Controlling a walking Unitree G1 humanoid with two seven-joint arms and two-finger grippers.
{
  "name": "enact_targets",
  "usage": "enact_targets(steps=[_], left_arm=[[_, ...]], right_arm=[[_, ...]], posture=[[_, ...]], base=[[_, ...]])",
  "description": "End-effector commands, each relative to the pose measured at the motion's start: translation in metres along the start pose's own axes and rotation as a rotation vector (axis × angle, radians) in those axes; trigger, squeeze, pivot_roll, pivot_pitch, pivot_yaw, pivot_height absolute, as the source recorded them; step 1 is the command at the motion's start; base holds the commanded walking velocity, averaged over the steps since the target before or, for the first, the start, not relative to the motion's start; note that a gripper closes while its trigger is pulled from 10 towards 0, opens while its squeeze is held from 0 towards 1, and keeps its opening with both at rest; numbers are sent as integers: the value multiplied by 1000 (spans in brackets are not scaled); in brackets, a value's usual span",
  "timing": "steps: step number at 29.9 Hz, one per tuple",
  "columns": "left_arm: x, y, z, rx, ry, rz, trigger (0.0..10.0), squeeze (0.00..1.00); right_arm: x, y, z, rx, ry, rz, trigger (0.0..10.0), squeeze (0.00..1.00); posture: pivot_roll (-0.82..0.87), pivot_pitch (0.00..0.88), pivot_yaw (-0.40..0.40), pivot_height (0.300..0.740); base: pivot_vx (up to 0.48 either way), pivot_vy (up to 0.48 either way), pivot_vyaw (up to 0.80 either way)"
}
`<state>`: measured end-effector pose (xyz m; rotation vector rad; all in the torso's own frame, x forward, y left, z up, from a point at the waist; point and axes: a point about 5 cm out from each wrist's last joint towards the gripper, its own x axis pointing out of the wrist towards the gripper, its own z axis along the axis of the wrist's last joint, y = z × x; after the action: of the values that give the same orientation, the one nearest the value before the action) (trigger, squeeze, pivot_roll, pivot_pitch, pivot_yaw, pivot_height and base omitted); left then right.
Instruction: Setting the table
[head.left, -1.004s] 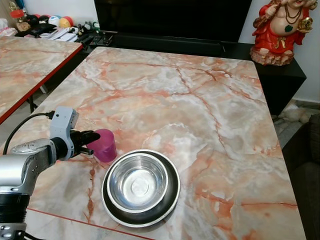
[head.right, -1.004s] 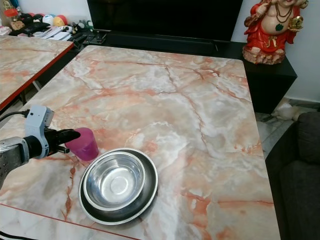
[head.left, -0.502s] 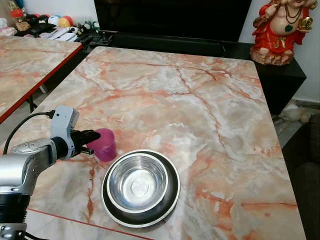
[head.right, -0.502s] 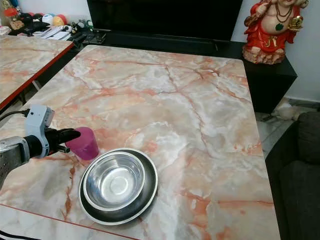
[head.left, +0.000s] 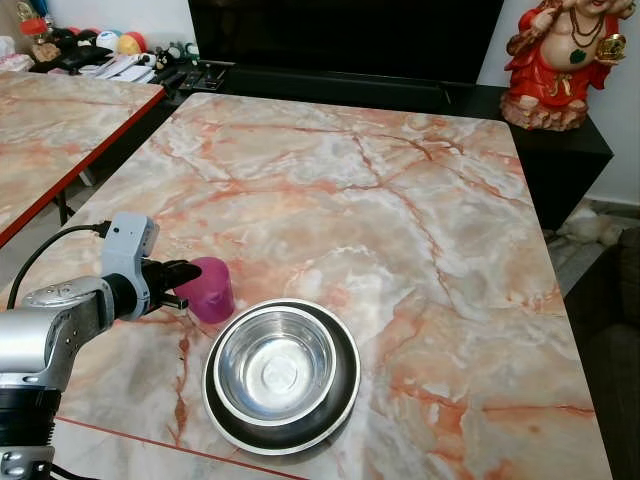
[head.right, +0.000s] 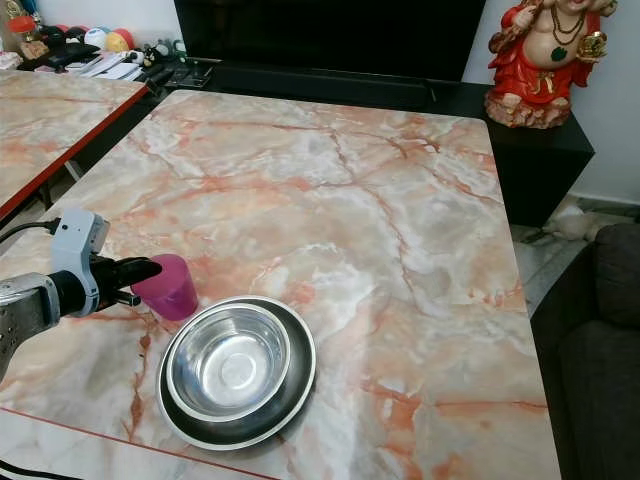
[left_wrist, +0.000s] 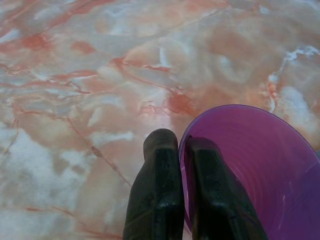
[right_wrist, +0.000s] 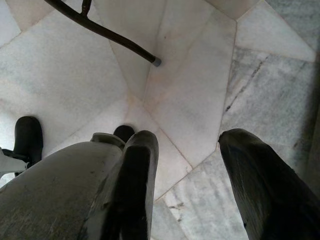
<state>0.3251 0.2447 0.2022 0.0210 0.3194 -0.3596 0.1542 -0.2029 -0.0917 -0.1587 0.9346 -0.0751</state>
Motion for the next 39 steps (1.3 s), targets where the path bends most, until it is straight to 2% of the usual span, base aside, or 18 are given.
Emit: enact_targets(steps=[1, 2, 3, 4, 8, 9, 10, 11, 12, 29, 30, 31, 32, 33, 39], left_arm=[[-1, -2, -2, 0, 15, -5, 10000, 455], [-1, -2, -1, 0, 14, -4, 10000, 239], [-1, -2, -1, -1, 13, -4, 10000, 239], [-1, -2, -1, -1, 11, -3, 10000, 0], [0, -3, 0, -6, 6, -9, 10000, 0], [0, -3, 0, -7, 6, -13, 10000, 145], [0, -3, 0, -7, 5, -14, 10000, 792], [0, -3, 0, -8, 4, -15, 10000, 961], [0, -4, 0, -9, 3, -15, 10000, 1000], [-2, -5, 8, -20, -25, -14, 10000, 1000], [-3, -4, 8, -21, -25, -9, 10000, 875], [-3, -4, 8, -21, -26, -8, 10000, 271], [-3, -3, 9, -20, -27, -8, 10000, 271], [-3, -3, 9, -21, -29, -9, 10000, 0], [-3, -5, 10, -22, -33, -20, 10000, 0]], right_arm=[[-2, 1, -9, 1, 34, 3, 10000, 0], [-2, 1, -9, 1, 34, 3, 10000, 0], [-2, 1, -9, 1, 34, 3, 10000, 0], [-2, 1, -9, 1, 35, 3, 10000, 0], [-2, 1, -9, 1, 35, 3, 10000, 0], [-2, 1, -9, 1, 35, 3, 10000, 0], [-2, 1, -9, 1, 35, 3, 10000, 0], [-2, 1, -9, 1, 35, 3, 10000, 0], [-2, 1, -9, 1, 35, 3, 10000, 0], [-2, 1, -10, 0, 37, 5, 10000, 0], [-2, 1, -10, 0, 36, 5, 10000, 0], [-2, 1, -10, 0, 36, 5, 10000, 0], [-2, 1, -9, 0, 36, 5, 10000, 0], [-2, 2, -9, -1, 36, 6, 10000, 0], [-2, 3, -8, -4, 32, 6, 10000, 0]], posture=[[26, 152, 10, 740], [26, 152, 10, 740], [26, 152, 10, 740], [27, 152, 10, 740], [26, 152, 10, 740], [26, 152, 10, 740], [25, 153, 10, 740], [25, 153, 10, 740], [25, 153, 10, 740], [27, 152, 9, 740], [27, 152, 9, 740], [27, 152, 9, 740], [27, 152, 9, 740], [30, 153, 8, 740], [30, 152, 8, 740]], base=[[0, 0, 0], [0, 0, 0], [0, 0, 0], [0, 0, 0], [0, 0, 0], [0, 0, 0], [0, 0, 0], [0, 0, 0], [0, 0, 0], [0, 0, 0], [0, 0, 0], [0, 0, 0], [0, 0, 0], [0, 0, 0], [0, 0, 0]])
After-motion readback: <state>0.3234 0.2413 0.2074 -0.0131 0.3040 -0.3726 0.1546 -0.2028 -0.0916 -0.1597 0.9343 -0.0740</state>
